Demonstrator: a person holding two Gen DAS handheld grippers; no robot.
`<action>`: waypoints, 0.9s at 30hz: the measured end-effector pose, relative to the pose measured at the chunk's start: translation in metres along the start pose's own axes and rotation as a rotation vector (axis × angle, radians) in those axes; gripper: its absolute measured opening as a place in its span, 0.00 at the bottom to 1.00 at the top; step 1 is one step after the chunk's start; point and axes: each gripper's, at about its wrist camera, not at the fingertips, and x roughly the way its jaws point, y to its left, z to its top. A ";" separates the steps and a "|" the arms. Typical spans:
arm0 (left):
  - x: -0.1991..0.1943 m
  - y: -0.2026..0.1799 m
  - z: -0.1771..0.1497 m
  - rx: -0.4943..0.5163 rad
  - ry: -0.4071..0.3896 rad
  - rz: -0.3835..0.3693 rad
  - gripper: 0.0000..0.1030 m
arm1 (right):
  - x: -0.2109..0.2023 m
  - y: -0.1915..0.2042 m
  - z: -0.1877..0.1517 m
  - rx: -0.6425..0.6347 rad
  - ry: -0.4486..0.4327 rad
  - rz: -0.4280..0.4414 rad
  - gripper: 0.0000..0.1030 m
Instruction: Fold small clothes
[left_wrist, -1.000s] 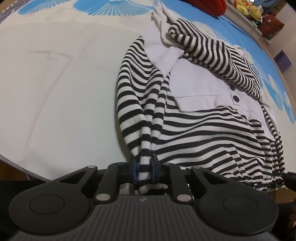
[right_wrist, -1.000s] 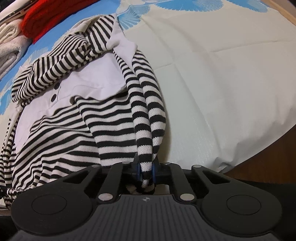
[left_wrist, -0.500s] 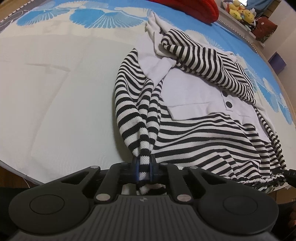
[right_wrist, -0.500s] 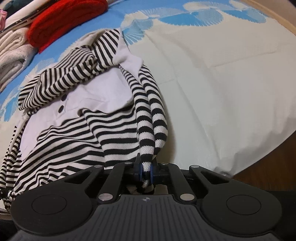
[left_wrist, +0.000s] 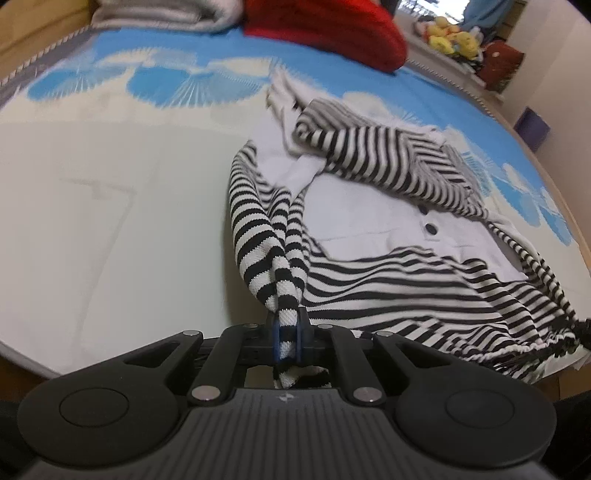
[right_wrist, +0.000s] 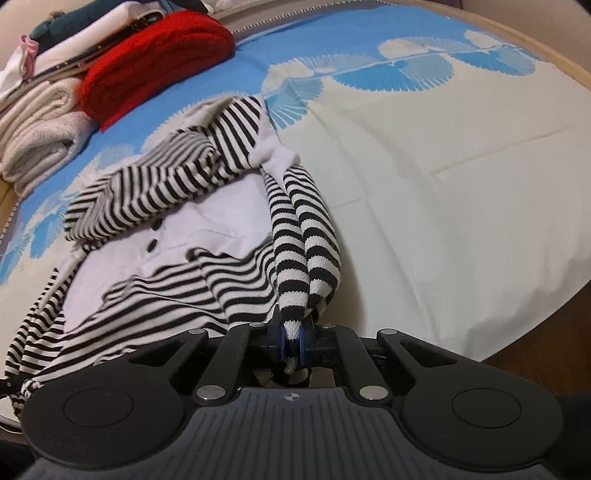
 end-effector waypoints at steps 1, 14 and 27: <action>-0.007 -0.001 0.002 0.005 -0.014 -0.013 0.07 | -0.005 0.002 0.001 -0.008 -0.010 0.012 0.05; -0.140 0.016 -0.018 -0.118 -0.202 -0.181 0.07 | -0.151 0.005 0.009 0.002 -0.212 0.208 0.05; -0.020 0.020 0.120 -0.135 -0.055 -0.155 0.08 | -0.055 0.025 0.108 -0.008 -0.186 0.207 0.05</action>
